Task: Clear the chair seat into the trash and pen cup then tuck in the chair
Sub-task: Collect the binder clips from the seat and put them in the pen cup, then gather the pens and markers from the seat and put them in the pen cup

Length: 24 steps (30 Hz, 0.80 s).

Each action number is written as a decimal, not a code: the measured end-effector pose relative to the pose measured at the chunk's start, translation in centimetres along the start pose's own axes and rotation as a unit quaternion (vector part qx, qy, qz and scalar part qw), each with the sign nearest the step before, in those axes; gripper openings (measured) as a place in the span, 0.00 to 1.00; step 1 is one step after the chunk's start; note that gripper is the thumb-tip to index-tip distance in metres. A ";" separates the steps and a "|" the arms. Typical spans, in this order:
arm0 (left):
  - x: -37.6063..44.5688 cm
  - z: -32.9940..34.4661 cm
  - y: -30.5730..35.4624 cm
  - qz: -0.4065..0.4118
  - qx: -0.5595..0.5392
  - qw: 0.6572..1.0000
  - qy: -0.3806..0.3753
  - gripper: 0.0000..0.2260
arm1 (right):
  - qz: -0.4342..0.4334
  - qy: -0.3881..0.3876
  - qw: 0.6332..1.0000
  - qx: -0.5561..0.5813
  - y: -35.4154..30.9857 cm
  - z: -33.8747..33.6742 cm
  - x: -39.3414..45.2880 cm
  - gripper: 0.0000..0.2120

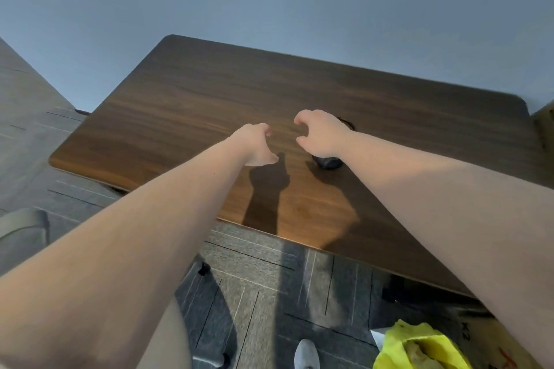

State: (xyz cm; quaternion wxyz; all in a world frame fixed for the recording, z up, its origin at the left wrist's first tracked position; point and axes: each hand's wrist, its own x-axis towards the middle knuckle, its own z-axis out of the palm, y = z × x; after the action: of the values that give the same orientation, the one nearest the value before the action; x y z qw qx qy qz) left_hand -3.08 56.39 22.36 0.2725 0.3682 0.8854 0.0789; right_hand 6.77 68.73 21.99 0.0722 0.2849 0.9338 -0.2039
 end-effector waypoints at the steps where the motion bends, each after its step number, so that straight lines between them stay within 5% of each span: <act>1: -0.5 0.0 -0.7 -0.003 -0.002 1.000 0.002 0.28 | -0.004 0.007 1.000 0.002 -0.7 0.2 -0.3 0.22; 7: -5.2 0.3 -9.2 -0.034 0.006 0.999 0.017 0.31 | -0.044 0.000 0.999 -0.005 -8.0 3.8 -2.6 0.24; 24: -20.7 9.7 -36.7 -0.210 -0.008 0.977 -0.021 0.41 | -0.206 -0.216 0.952 -0.067 -28.3 24.6 -7.3 0.36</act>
State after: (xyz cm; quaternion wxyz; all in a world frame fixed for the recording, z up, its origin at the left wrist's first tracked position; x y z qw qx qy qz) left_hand -8.13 15.10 10.52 0.3047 0.1735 0.9363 0.0187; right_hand -2.62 33.31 11.13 0.2478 0.0304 0.9458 -0.2076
